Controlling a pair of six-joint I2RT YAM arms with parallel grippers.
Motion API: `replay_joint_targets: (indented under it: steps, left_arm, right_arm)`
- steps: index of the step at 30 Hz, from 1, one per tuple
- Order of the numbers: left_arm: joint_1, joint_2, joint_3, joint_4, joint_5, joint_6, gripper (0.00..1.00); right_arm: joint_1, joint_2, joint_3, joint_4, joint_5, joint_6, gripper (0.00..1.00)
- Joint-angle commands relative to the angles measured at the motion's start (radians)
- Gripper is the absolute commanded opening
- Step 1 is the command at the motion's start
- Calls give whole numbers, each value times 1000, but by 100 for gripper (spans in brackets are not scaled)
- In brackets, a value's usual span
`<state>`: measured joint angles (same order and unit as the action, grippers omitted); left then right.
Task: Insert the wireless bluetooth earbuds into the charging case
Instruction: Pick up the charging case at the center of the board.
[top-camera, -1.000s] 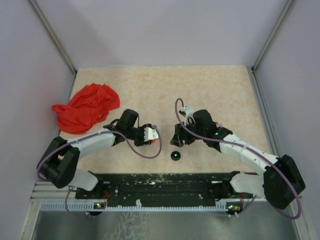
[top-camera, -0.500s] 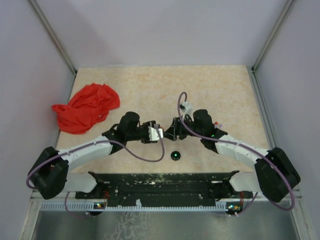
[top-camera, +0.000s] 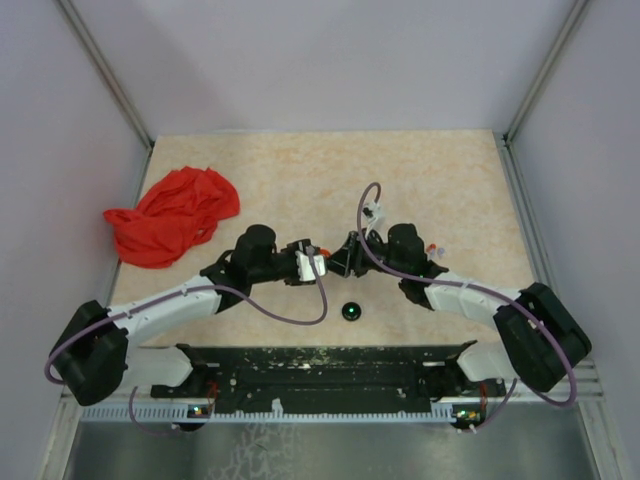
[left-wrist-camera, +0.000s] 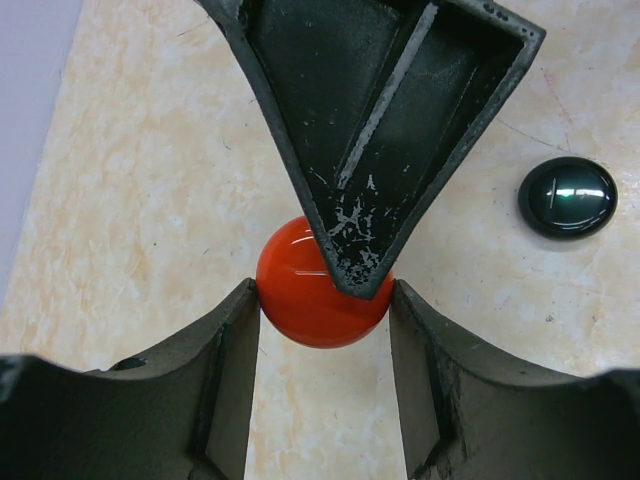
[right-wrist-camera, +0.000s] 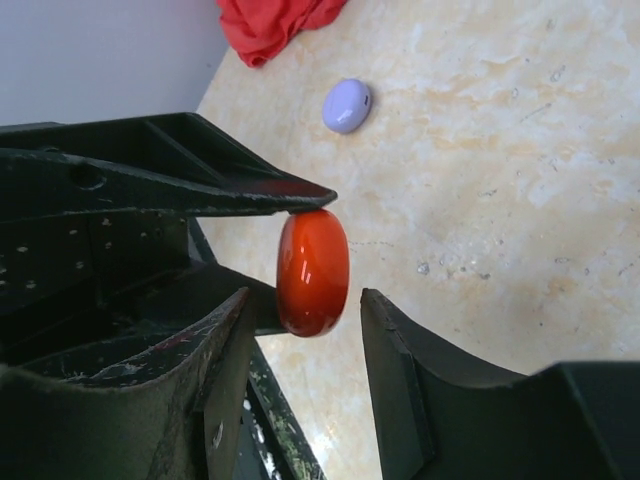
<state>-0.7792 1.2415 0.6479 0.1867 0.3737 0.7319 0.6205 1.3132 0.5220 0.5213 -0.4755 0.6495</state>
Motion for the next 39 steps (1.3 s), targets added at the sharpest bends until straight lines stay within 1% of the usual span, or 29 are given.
replay_joint_targets:
  steps: [1, 5, 9, 10, 13, 15, 18, 21, 25, 26, 29, 32, 35, 39]
  left_arm:
    - [-8, -11, -10, 26, 3, -13, 28]
    - [-9, -13, -10, 28, 5, -14, 28]
    - [-11, -21, -15, 29, 8, -12, 28]
    - [-11, -23, -15, 30, 9, -14, 29]
    - [-11, -34, -14, 30, 1, -32, 34]
    - [-11, -40, -11, 24, -9, -43, 41]
    - [-11, -58, -5, 8, -12, -65, 53]
    - [-11, -77, 3, -14, 20, -106, 65]
    - [-9, -124, 15, -64, 74, -162, 70]
    - [-5, -140, 16, -80, 88, -164, 74]
    - [32, -193, 21, -134, 146, -165, 77]
    - [97, -231, 34, -167, 256, -202, 77]
    - [156, -241, 44, -151, 384, -263, 77]
    - [194, -239, 36, -80, 511, -336, 77]
  right_arm:
    - [-1, 7, -6, 148, -30, 29, 46]
    - [-1, 16, -4, 163, -39, 40, 40]
    - [-2, 20, -8, 178, -45, 49, 24]
    - [-2, 18, -9, 176, -45, 48, 18]
    - [-2, 1, -4, 154, -46, 32, 5]
    - [-5, -17, 6, 121, -48, 8, 0]
    - [-16, -56, 25, 62, -65, -32, 0]
    - [-30, -95, 54, -14, -99, -94, 0]
    - [-33, -134, 122, -190, -143, -216, 0]
    - [-33, -140, 139, -232, -154, -241, 0]
    - [-33, -161, 181, -332, -189, -301, 0]
    - [-33, -180, 210, -394, -216, -363, 0]
    - [-32, -185, 244, -446, -244, -440, 0]
    - [-33, -189, 283, -480, -309, -515, 0]
